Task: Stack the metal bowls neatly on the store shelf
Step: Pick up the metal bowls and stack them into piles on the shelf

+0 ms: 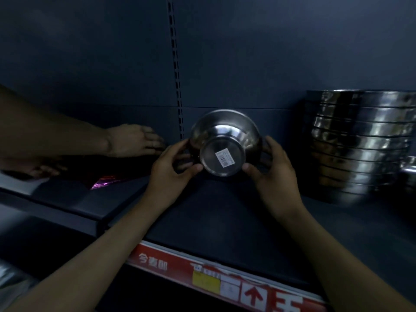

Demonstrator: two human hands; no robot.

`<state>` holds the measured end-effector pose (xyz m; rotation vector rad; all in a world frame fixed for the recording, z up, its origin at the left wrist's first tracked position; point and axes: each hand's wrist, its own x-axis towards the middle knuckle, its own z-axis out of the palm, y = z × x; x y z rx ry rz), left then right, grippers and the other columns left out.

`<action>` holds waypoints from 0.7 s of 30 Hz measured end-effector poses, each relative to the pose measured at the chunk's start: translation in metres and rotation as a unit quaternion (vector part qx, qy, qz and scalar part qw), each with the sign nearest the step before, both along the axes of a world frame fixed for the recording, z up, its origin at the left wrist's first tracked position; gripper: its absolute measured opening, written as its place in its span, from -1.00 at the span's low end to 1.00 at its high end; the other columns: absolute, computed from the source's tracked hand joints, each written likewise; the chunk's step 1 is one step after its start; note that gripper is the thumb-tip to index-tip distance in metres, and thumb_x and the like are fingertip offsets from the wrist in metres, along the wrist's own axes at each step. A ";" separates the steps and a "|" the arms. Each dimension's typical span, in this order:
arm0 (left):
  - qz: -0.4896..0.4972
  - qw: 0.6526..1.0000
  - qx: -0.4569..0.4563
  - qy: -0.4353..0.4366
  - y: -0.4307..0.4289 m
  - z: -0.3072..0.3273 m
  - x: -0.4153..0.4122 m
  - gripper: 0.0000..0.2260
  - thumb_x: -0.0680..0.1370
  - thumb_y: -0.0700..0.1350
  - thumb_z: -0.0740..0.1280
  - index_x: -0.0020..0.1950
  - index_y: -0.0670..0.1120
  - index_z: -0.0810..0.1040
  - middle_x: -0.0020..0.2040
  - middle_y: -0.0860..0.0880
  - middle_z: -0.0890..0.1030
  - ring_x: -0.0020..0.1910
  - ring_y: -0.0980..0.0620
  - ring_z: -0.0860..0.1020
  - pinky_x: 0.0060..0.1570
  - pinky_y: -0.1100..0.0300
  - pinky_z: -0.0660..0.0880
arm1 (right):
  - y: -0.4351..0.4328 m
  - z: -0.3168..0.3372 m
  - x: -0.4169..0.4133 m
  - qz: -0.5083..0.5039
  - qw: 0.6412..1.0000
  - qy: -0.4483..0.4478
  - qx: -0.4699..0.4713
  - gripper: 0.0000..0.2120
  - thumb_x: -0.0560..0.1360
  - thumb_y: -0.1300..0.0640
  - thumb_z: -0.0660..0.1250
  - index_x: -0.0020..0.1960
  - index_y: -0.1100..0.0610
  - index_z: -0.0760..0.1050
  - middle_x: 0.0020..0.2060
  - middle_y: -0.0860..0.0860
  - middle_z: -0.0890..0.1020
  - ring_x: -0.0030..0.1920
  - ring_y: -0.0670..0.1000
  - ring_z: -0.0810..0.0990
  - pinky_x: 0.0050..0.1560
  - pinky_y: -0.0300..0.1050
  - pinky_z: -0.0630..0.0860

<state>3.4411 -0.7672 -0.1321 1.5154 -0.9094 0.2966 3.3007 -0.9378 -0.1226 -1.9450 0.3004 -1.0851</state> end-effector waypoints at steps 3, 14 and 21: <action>-0.001 1.000 -0.011 0.018 0.000 0.000 -0.002 -0.39 0.43 -0.36 0.49 0.43 -0.07 0.40 0.35 -0.15 0.49 0.22 0.10 0.54 0.00 0.43 0.51 | -0.001 0.000 0.000 0.005 1.000 0.010 -0.007 -0.15 0.43 0.35 0.49 0.58 0.11 0.14 0.26 -0.04 0.33 0.27 -0.11 0.43 0.14 -0.55 0.37; -0.012 0.997 0.069 -0.033 0.003 -0.006 0.002 -0.18 0.25 -0.27 0.64 0.35 0.25 0.40 0.26 0.04 0.41 0.33 0.04 0.48 0.23 0.24 0.52 | -0.019 -0.005 -0.002 -0.012 0.999 0.002 -0.039 -0.34 0.38 0.55 0.24 0.42 0.16 0.43 0.18 0.00 0.40 0.23 0.01 0.52 0.38 -0.19 0.40; -0.064 0.997 0.046 0.019 0.001 -0.001 -0.005 -0.31 0.17 -0.09 0.57 0.26 0.16 0.45 0.27 -0.11 0.41 0.25 0.05 0.50 -0.01 0.38 0.54 | -0.016 -0.001 -0.006 0.017 0.996 -0.018 0.087 -0.64 0.46 0.41 0.24 -0.10 -0.06 0.51 -0.04 -0.13 0.48 -0.12 -0.31 0.52 -0.01 -0.36 0.43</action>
